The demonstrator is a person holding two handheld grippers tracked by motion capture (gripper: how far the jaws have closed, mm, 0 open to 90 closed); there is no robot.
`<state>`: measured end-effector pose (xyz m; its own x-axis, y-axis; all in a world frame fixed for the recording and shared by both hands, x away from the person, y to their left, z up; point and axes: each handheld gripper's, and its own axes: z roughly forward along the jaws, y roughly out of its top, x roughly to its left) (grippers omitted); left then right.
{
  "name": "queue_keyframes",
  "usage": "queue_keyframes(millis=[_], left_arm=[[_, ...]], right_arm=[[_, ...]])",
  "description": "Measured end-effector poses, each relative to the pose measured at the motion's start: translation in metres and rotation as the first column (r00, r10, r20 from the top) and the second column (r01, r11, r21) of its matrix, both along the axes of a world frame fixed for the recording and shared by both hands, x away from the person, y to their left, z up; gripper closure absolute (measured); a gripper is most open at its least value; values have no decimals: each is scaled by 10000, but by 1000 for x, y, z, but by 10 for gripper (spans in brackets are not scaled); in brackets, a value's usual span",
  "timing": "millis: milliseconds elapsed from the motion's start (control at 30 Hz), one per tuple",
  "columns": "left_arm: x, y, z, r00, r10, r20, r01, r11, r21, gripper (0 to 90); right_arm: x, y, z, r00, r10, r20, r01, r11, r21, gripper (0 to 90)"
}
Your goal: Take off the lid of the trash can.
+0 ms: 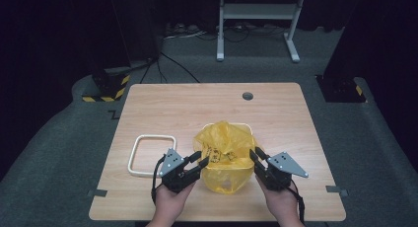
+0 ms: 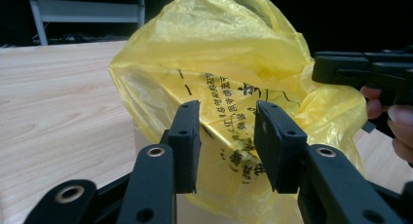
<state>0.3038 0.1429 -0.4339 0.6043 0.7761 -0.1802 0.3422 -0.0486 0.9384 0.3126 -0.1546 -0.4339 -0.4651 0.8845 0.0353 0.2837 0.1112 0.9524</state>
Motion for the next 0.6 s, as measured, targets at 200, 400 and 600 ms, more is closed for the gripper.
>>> queue_keyframes(millis=[200,400,600], left_arm=[[14,15,8,9993,332,190,-321,9979,-563,567],[19,16,5,9979,486,435,-498,9984,272,610],[20,25,1,9950,872,497,-881,9960,172,694]], right_arm=[[2,2,0,9998,166,111,-164,9997,-190,797],[4,10,-2,9981,543,281,-527,9970,-562,866],[5,10,-3,9970,699,326,-674,9951,-729,869]])
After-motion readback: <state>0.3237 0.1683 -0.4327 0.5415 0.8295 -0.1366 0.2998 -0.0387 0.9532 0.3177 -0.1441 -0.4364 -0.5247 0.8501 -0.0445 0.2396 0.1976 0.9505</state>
